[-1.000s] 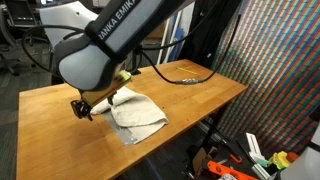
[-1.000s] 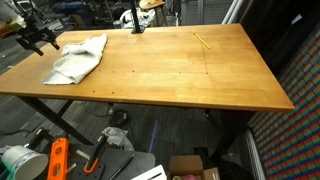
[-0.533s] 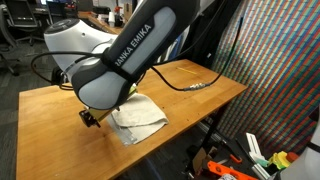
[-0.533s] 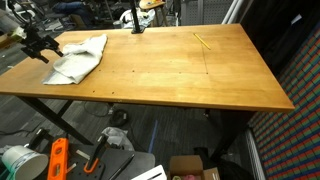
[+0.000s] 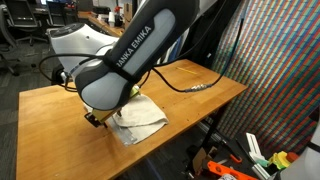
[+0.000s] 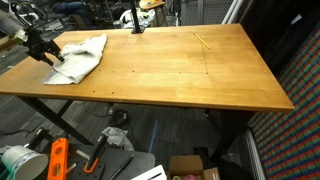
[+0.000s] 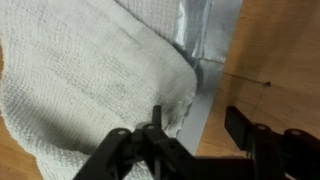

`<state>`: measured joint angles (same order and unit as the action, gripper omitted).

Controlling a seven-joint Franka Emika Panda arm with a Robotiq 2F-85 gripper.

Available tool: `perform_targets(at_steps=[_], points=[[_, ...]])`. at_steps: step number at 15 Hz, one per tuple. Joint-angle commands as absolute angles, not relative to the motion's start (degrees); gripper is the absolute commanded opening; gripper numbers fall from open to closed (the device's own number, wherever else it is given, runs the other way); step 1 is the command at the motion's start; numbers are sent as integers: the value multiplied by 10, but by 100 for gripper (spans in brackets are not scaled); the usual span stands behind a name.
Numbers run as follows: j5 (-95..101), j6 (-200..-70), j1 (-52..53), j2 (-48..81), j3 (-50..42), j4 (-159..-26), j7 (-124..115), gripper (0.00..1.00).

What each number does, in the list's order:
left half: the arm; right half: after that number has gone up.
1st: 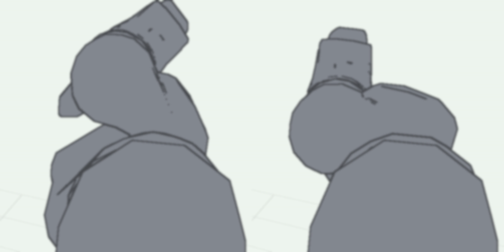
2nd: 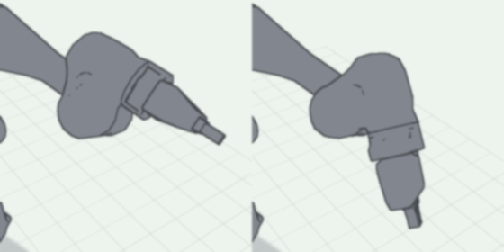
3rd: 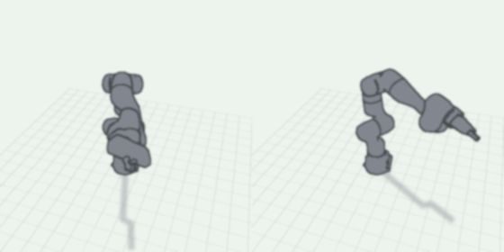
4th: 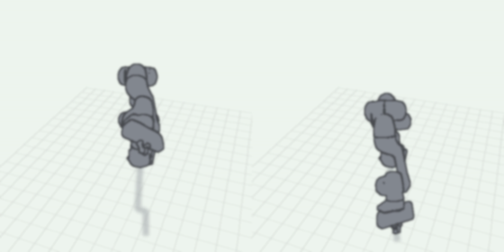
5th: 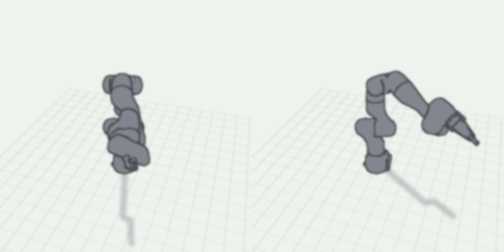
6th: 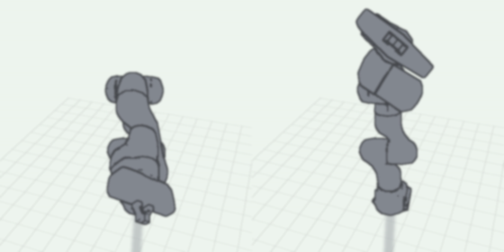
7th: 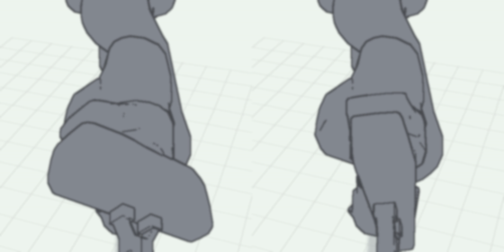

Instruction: Fold the cloth in half

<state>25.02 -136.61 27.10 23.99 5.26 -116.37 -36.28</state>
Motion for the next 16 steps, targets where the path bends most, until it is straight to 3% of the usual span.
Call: perform_targets(at_steps=[1,6,16], points=[[250,-1363,269,235,48,-1166,-379,37],[257,-1362,269,247,33,-1161,-407,0],[200,-1348,221,190,66,-1237,-258,1]])
